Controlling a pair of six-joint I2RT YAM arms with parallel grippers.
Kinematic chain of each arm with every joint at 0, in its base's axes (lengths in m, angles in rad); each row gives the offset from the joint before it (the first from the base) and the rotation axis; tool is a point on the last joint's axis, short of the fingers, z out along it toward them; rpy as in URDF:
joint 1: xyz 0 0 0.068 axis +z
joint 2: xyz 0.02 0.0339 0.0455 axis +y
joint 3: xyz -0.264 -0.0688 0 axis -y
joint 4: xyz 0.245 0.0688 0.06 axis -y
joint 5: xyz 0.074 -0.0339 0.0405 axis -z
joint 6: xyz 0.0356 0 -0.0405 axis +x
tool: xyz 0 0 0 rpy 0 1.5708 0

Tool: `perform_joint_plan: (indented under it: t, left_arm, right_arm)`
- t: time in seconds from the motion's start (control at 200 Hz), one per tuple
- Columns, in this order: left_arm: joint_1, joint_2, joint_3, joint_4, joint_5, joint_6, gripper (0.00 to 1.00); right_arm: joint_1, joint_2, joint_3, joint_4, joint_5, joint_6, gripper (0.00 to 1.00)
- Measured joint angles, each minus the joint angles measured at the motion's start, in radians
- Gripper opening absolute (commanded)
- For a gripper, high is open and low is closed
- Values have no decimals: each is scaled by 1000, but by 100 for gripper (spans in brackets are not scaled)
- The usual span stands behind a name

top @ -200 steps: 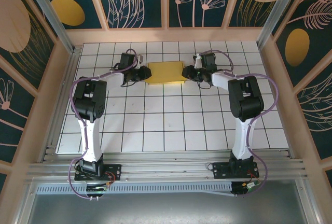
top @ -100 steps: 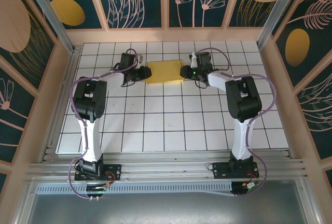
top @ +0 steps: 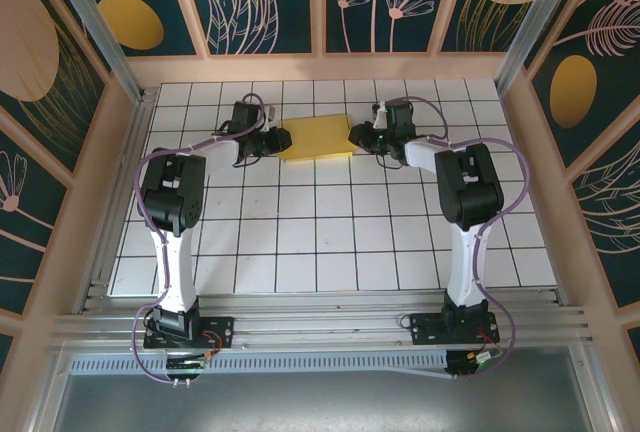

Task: Fold the paper box

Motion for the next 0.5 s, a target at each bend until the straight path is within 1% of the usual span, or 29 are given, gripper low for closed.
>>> perform_joint_plan:
  t: [0.095,0.165,0.23,0.28,0.325,0.39,0.501]
  left_arm:
    - [0,0,1,0,-1,0,30]
    - [0,0,2,-1,-3,0,30]
    - [0,0,4,-3,-3,0,30]
    - [0,0,4,-3,-3,0,30]
    - [0,0,5,-4,-3,0,30]
    - [0,0,6,-4,-3,0,30]
    - [0,0,9,-8,-3,-1,30]
  right_arm:
    - [5,7,10,-16,15,-2,29]
    - [9,7,28,-43,42,-23,28]
    - [16,7,46,-72,66,-50,24]
    - [19,7,60,-92,74,-63,24]
    - [21,7,69,-107,78,-73,27]
    - [21,11,74,-118,76,-80,34]
    - [18,27,90,-130,59,-85,40]
